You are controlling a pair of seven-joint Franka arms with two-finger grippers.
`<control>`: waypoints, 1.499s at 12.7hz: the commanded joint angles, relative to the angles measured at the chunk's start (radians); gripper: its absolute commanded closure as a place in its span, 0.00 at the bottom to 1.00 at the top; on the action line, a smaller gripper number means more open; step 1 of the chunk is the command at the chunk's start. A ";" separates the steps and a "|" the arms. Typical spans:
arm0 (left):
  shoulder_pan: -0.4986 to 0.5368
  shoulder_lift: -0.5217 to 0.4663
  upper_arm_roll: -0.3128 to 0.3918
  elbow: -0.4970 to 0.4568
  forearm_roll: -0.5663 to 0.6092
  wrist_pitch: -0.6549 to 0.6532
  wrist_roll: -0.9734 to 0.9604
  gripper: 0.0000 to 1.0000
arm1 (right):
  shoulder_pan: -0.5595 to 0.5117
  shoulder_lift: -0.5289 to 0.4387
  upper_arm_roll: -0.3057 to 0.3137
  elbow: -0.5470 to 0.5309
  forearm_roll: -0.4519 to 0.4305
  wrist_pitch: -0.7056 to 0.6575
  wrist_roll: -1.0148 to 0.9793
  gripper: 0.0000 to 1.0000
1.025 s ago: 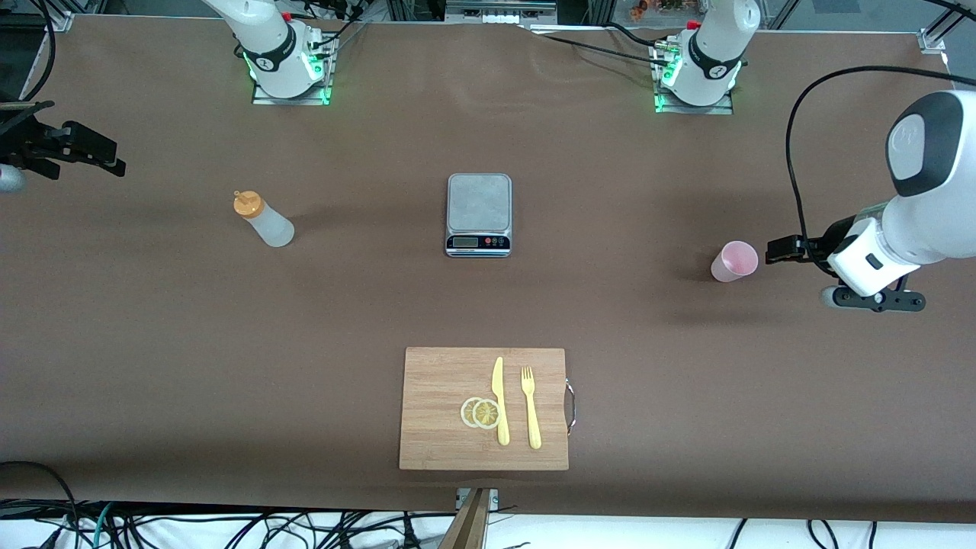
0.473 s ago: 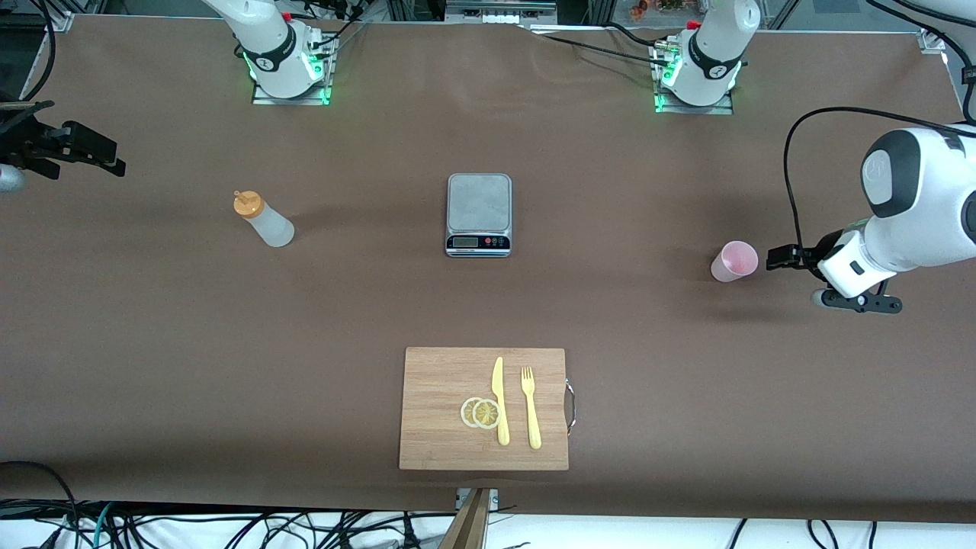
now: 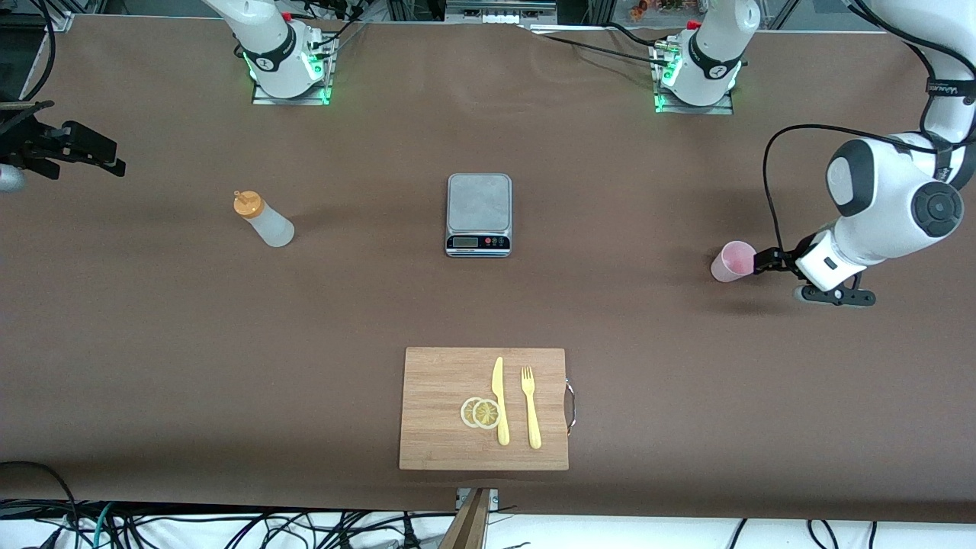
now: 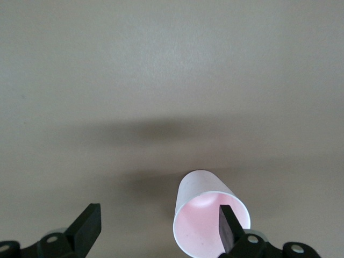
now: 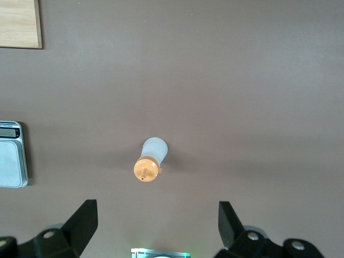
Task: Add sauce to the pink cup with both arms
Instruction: 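Reach the left gripper to the pink cup and grasp it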
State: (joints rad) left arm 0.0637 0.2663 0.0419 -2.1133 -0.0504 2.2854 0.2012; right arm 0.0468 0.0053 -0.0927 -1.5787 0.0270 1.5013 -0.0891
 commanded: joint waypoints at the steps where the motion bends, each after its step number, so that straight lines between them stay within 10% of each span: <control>1: 0.004 -0.030 -0.001 -0.071 0.015 0.054 0.015 0.04 | 0.001 -0.004 -0.002 0.016 0.004 -0.015 -0.011 0.01; 7: 0.002 -0.029 -0.001 -0.188 0.003 0.201 0.004 0.15 | 0.001 -0.004 -0.004 0.016 0.004 -0.015 -0.012 0.01; 8: 0.001 -0.027 -0.001 -0.188 0.003 0.201 -0.003 0.25 | -0.001 -0.004 -0.002 0.016 0.004 -0.015 -0.012 0.01; 10: -0.010 -0.027 -0.001 -0.188 0.003 0.194 -0.057 0.76 | -0.001 -0.004 -0.004 0.016 0.004 -0.015 -0.012 0.01; 12: -0.012 -0.027 -0.002 -0.186 0.003 0.187 -0.069 1.00 | -0.001 -0.004 -0.004 0.016 0.004 -0.015 -0.012 0.01; 19: -0.025 -0.044 -0.029 -0.117 0.001 0.114 -0.069 1.00 | -0.001 -0.004 -0.005 0.016 0.004 -0.016 -0.014 0.01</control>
State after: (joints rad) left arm 0.0544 0.2497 0.0310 -2.2691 -0.0511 2.4661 0.1489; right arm 0.0462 0.0053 -0.0937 -1.5787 0.0270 1.5013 -0.0891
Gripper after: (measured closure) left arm 0.965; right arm 0.004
